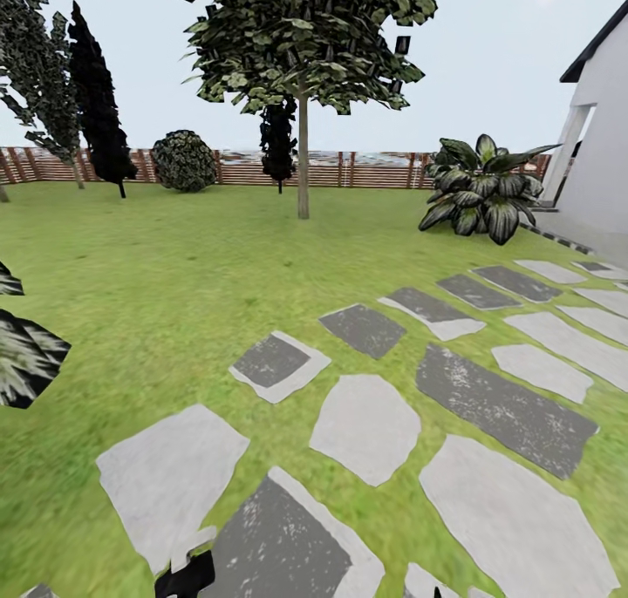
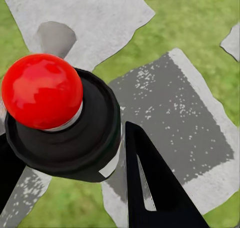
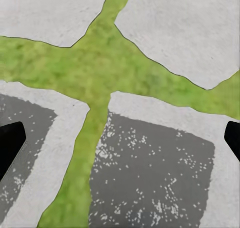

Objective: In the garden, pick up the pesticide atomizer on the floor and spray pesticide onto both trees until each tree trunk is fully covered.

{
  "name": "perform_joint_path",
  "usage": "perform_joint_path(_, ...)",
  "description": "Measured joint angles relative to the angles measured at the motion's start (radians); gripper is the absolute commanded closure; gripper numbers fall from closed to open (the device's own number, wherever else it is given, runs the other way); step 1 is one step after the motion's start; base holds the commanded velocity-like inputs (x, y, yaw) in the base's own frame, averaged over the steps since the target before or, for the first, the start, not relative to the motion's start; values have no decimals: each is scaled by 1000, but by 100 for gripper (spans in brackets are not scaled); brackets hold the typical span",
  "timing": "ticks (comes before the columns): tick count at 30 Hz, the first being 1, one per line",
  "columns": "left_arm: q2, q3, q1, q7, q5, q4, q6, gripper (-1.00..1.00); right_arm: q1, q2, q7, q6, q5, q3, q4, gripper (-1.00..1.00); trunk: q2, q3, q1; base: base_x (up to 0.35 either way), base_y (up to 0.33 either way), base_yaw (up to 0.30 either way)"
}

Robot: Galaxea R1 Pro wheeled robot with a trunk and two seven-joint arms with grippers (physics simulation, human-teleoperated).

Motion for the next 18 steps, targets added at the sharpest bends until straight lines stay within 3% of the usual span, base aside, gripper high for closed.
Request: perform_joint_path(18, 0, 0, 0, 0, 0, 0, 0, 100, 0, 0, 0, 0, 0, 0, -1, -100, 0, 0, 0, 333, 0, 0)
